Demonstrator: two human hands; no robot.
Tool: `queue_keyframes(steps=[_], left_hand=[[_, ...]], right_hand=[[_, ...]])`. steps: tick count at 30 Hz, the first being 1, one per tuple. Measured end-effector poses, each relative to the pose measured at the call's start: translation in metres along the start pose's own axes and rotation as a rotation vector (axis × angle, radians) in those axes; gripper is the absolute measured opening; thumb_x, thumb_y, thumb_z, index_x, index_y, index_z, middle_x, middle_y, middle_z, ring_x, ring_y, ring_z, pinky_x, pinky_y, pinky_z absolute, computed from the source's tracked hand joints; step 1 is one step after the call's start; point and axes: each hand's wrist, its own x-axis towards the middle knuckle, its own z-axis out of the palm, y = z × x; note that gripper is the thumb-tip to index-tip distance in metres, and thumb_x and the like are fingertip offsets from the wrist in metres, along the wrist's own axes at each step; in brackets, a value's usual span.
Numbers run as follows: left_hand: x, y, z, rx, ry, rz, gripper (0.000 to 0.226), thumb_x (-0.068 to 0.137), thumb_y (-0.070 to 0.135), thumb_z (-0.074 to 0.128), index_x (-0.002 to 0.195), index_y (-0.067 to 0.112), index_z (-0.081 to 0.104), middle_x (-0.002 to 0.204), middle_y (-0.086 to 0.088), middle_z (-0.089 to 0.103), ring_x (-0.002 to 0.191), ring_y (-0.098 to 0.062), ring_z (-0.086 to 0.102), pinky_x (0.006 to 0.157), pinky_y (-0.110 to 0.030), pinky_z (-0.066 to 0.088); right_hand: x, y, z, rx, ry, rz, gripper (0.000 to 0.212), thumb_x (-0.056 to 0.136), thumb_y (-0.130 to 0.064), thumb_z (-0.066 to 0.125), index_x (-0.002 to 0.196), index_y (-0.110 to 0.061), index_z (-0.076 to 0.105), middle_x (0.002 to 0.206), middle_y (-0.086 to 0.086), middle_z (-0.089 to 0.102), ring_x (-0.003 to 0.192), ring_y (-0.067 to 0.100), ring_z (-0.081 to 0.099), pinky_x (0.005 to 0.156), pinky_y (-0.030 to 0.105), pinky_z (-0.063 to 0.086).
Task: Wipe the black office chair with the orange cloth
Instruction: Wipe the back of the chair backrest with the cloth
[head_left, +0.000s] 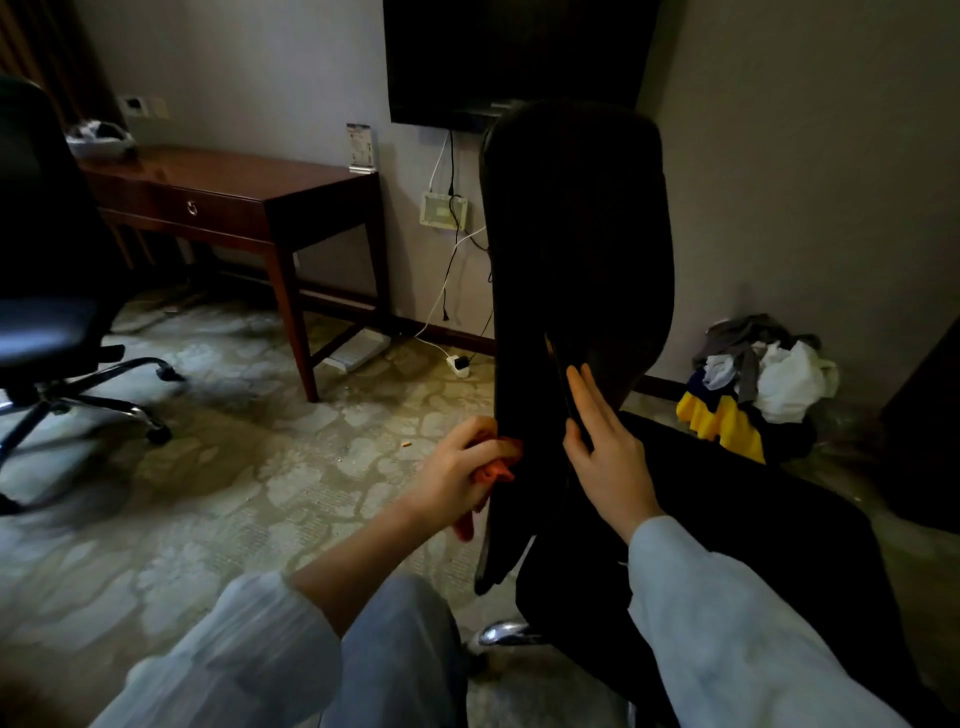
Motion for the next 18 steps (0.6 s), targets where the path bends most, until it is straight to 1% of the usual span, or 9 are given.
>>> queue_keyframes(steps=[2,5,8,10,11,13,15,16,18], left_hand=[[0.0,0.002,-0.004,0.01,-0.039,0.005,0.029,0.082,0.013,0.053,0.11,0.02,0.056,0.112,0.001,0.043,0.093,-0.004,0.047,0.081,-0.004,0.039],[0.017,0.004,-0.018,0.042,0.047,0.049,0.033,0.082,0.008,0.054,0.113,0.019,0.055,0.112,0.0,0.041,0.091,-0.013,0.052,0.074,-0.013,0.045],[0.037,0.011,-0.029,0.066,0.209,0.069,0.036,0.079,0.001,0.06,0.112,0.015,0.056,0.112,-0.003,0.041,0.093,-0.014,0.051,0.078,-0.013,0.046],[0.043,0.018,-0.029,0.064,0.258,0.092,0.027,0.084,0.01,0.059,0.11,0.015,0.057,0.111,-0.003,0.041,0.093,-0.014,0.052,0.077,-0.015,0.047],[0.043,0.019,-0.026,0.062,0.259,0.114,0.022,0.087,0.015,0.058,0.109,0.015,0.057,0.111,-0.003,0.042,0.094,-0.012,0.052,0.077,-0.014,0.047],[0.034,0.023,-0.018,0.041,0.245,0.144,0.022,0.087,0.015,0.061,0.109,0.014,0.057,0.111,-0.003,0.043,0.097,-0.006,0.048,0.079,-0.01,0.044],[0.017,0.025,-0.007,0.018,0.234,0.118,0.028,0.081,0.009,0.064,0.108,0.013,0.058,0.11,-0.003,0.044,0.098,-0.003,0.047,0.083,-0.011,0.041],[0.007,0.025,-0.001,0.017,0.213,0.101,0.03,0.079,0.007,0.065,0.108,0.014,0.058,0.109,-0.003,0.045,0.097,-0.005,0.049,0.082,-0.011,0.042],[-0.016,0.025,0.014,0.015,0.148,0.078,0.031,0.079,0.009,0.065,0.108,0.016,0.058,0.108,-0.002,0.046,0.093,-0.012,0.052,0.08,-0.017,0.045]], right_hand=[[-0.001,-0.001,-0.001,-0.005,-0.002,0.015,0.072,0.092,-0.007,0.056,0.142,-0.03,0.009,0.147,-0.011,0.023,0.119,0.027,0.055,0.091,0.02,0.039],[-0.001,-0.002,-0.002,0.021,-0.003,0.027,0.072,0.092,-0.006,0.056,0.142,-0.031,0.011,0.146,-0.012,0.025,0.12,0.021,0.053,0.092,0.011,0.034],[-0.006,-0.002,-0.003,0.073,-0.014,0.054,0.073,0.093,-0.006,0.055,0.142,-0.032,0.008,0.147,-0.014,0.022,0.119,0.003,0.041,0.094,0.007,0.031],[-0.01,0.0,-0.002,0.09,0.017,0.047,0.075,0.091,-0.004,0.057,0.143,-0.029,0.01,0.146,-0.012,0.024,0.117,-0.009,0.032,0.093,-0.003,0.025],[-0.012,0.002,-0.002,0.09,0.028,0.036,0.075,0.091,-0.003,0.058,0.144,-0.027,0.012,0.146,-0.01,0.025,0.118,-0.012,0.028,0.093,-0.005,0.023],[-0.015,0.001,-0.002,0.07,0.061,0.005,0.072,0.09,-0.005,0.057,0.147,-0.029,0.021,0.146,-0.006,0.028,0.122,-0.005,0.03,0.093,-0.002,0.025],[-0.018,0.001,-0.003,0.031,0.101,-0.027,0.065,0.089,-0.009,0.054,0.145,-0.026,0.026,0.143,-0.003,0.034,0.119,0.01,0.04,0.091,0.001,0.028],[-0.02,0.001,-0.004,0.012,0.116,-0.035,0.059,0.089,-0.013,0.051,0.143,-0.024,0.029,0.141,-0.002,0.036,0.116,0.015,0.043,0.09,0.001,0.028],[-0.025,0.002,-0.006,-0.008,0.125,-0.039,0.054,0.09,-0.02,0.045,0.142,-0.021,0.031,0.141,0.001,0.041,0.115,0.017,0.044,0.091,0.003,0.028]])
